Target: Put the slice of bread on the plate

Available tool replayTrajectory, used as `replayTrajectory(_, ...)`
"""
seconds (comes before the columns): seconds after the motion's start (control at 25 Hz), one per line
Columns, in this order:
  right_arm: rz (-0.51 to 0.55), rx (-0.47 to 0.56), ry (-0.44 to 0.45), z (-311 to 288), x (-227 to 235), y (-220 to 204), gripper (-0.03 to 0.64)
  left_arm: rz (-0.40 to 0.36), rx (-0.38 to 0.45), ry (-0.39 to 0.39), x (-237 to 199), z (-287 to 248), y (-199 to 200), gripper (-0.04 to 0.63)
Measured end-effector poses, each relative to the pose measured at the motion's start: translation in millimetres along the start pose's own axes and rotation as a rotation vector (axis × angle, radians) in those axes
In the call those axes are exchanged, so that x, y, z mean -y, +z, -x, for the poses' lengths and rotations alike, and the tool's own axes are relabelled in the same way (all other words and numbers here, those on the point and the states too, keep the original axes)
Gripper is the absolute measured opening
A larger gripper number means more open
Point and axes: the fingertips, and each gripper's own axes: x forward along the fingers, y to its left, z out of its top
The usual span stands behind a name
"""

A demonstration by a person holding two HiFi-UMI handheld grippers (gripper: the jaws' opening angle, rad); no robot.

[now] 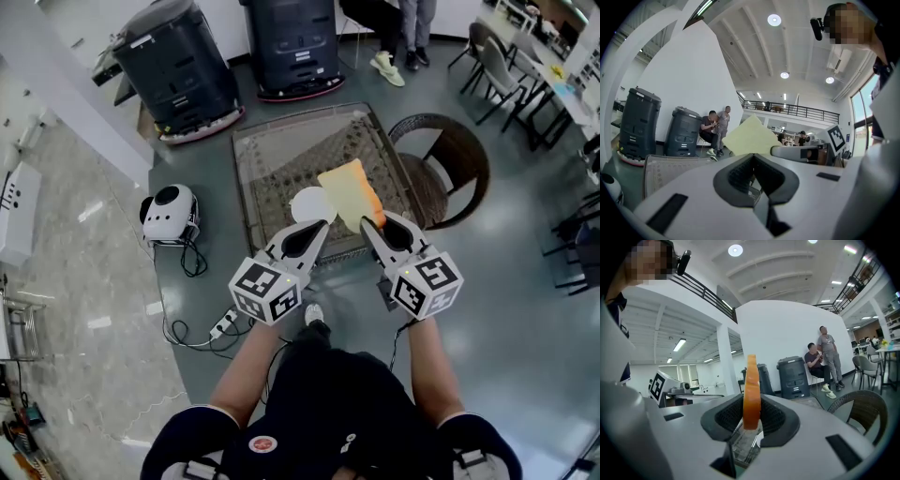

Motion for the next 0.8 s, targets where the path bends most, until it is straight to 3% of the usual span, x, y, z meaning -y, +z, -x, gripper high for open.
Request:
replayTrajectory(0.36,-0.001,-0.023,-0.043,-48.9,16.5,9.7,0.095,0.031,-0.026,-0.037,-50.0,-10.2,7.3,0.006)
replayTrajectory(0.8,-0.019,-0.057,-0.018,-87.4,18.5,1.3,0.095,0.051,-0.045,-0.015,-87.9,-14.9,3.7,0.006)
